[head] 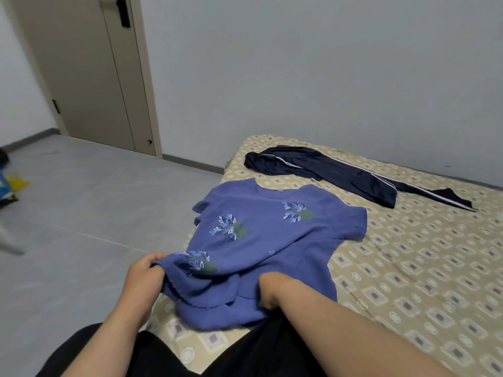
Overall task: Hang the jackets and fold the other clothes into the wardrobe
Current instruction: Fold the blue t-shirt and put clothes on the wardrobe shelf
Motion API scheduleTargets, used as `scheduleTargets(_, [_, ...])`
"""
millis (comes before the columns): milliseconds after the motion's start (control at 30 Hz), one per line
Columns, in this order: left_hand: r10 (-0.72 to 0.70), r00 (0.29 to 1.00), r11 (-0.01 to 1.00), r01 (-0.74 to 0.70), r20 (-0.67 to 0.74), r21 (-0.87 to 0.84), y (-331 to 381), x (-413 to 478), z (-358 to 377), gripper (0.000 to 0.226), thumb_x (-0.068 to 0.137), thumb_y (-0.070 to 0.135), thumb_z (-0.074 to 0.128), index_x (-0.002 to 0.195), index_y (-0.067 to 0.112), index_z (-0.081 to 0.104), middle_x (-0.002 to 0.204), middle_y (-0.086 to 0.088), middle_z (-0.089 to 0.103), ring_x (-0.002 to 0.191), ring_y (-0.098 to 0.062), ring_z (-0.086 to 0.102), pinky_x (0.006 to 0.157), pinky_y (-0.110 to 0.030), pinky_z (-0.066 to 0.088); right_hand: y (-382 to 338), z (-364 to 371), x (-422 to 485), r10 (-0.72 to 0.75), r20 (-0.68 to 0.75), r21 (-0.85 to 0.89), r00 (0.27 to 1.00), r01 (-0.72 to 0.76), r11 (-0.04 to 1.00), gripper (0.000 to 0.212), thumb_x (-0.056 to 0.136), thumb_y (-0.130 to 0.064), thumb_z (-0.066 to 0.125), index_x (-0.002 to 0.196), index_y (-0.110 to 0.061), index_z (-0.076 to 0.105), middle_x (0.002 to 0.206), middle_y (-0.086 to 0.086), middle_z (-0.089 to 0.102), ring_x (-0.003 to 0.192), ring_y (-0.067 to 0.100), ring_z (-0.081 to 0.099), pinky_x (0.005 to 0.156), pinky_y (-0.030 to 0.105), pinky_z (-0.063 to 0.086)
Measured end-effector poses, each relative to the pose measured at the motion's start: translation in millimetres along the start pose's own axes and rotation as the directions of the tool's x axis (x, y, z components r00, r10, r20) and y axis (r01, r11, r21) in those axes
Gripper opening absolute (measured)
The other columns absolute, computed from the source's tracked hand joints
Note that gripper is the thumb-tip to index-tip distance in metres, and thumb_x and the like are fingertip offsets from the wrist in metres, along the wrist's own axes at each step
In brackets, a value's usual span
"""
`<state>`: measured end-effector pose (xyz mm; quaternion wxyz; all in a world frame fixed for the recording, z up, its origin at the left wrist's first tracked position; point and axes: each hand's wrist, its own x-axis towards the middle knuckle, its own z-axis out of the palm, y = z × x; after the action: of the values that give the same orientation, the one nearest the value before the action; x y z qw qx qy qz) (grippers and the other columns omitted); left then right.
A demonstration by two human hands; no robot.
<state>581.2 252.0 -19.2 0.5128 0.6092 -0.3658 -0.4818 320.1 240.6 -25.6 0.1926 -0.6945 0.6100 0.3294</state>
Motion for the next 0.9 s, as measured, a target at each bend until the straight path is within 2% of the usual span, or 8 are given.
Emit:
scheduleTargets(167, [-0.236, 0.972, 0.970, 0.236, 0.004, -0.054, -2, 0, -3, 0.017, 0.095, 0.009, 0.046, 0.090, 0.012, 0.062, 0.081, -0.012, 0.063, 0.069, -0.026, 0.058, 0.057, -0.031, 0.054, 12, 2, 19, 0.140, -0.054, 0.087, 0.989, -0.135, 0.987, 0.055, 0.092, -0.027, 0.064, 0.143, -0.011, 0.049, 0.153, 0.009, 0.042, 0.141, 0.029, 0.039, 0.113, 0.042, 0.033])
scheduleTargets(300, [-0.437, 0.882, 0.882, 0.459, 0.179, -0.108, -8, -1, -6, 0.020, 0.097, 0.023, 0.045, 0.103, 0.015, 0.062, 0.096, -0.011, 0.062, 0.084, -0.031, 0.063, 0.063, -0.042, 0.061, 14, -1, 13, 0.169, -0.049, 0.292, 0.984, -0.148, 0.945, 0.041, 0.100, -0.022, 0.048, 0.140, -0.010, 0.050, 0.151, 0.012, 0.043, 0.139, 0.032, 0.040, 0.113, 0.041, 0.030])
scheduleTargets(400, [-0.469, 0.860, 0.840, 0.505, 0.201, -0.197, -11, 4, -4, 0.024, 0.098, 0.013, 0.039, 0.110, 0.015, 0.060, 0.104, -0.009, 0.064, 0.094, -0.029, 0.063, 0.068, -0.047, 0.059, 18, -7, -3, 0.238, -0.250, 0.668, 0.939, -0.011, 0.744, 0.019, 0.094, -0.008, 0.039, 0.102, -0.018, 0.052, 0.113, 0.022, 0.064, 0.102, 0.036, 0.066, 0.084, 0.038, 0.051])
scheduleTargets(500, [-0.384, 0.917, 0.865, 0.398, 0.108, -0.305, -10, 10, 0, 0.026, 0.097, -0.001, 0.035, 0.106, 0.008, 0.058, 0.097, -0.011, 0.065, 0.087, -0.027, 0.063, 0.071, -0.043, 0.057, 43, -13, -30, 0.395, -0.196, 0.974, 0.897, 0.133, 0.183, 0.019, 0.091, -0.001, 0.036, 0.083, -0.018, 0.040, 0.075, 0.015, 0.054, 0.051, 0.028, 0.060, 0.044, 0.030, 0.051])
scheduleTargets(567, [-0.262, 0.962, 0.948, 0.270, 0.071, -0.166, -9, 9, 0, 0.015, 0.092, -0.001, 0.047, 0.093, 0.005, 0.061, 0.089, -0.015, 0.065, 0.077, -0.027, 0.061, 0.071, -0.038, 0.052, 76, -14, -53, 0.465, -0.178, 0.979, 0.867, 0.201, -0.001, 0.021, 0.093, 0.001, 0.041, 0.082, -0.017, 0.042, 0.068, 0.013, 0.048, 0.048, 0.023, 0.055, 0.040, 0.027, 0.049])
scheduleTargets(700, [-0.022, 0.983, 0.969, -0.023, 0.180, 0.244, -7, 4, 2, 0.015, 0.081, 0.004, 0.076, 0.081, 0.003, 0.061, 0.072, -0.009, 0.061, 0.067, -0.018, 0.052, 0.064, -0.031, 0.042, 145, -14, -92, 0.605, -0.231, 0.950, 0.762, 0.312, -0.031, 0.021, 0.094, -0.004, 0.054, 0.077, -0.014, 0.048, 0.073, 0.011, 0.047, 0.060, 0.021, 0.049, 0.053, 0.030, 0.052])
scheduleTargets(800, [0.026, 0.979, 0.927, -0.100, 0.202, 0.363, -9, 1, 10, 0.022, 0.075, -0.016, 0.064, 0.084, 0.005, 0.063, 0.080, -0.014, 0.066, 0.074, -0.026, 0.060, 0.074, -0.037, 0.049, 185, -7, -115, 0.713, -0.220, 0.923, 0.666, 0.379, -0.070, 0.016, 0.094, -0.011, 0.057, 0.079, -0.012, 0.051, 0.077, 0.010, 0.050, 0.070, 0.023, 0.050, 0.069, 0.037, 0.054])
scheduleTargets(900, [0.097, 0.971, 0.846, -0.197, 0.219, 0.496, -7, -2, 16, 0.030, 0.069, -0.015, 0.060, 0.082, 0.012, 0.063, 0.078, -0.013, 0.067, 0.073, -0.027, 0.062, 0.074, -0.035, 0.050, 217, 6, -130, 0.774, -0.188, 0.899, 0.605, 0.424, -0.113, 0.016, 0.095, -0.014, 0.057, 0.079, -0.012, 0.053, 0.078, 0.009, 0.051, 0.072, 0.024, 0.052, 0.071, 0.037, 0.054])
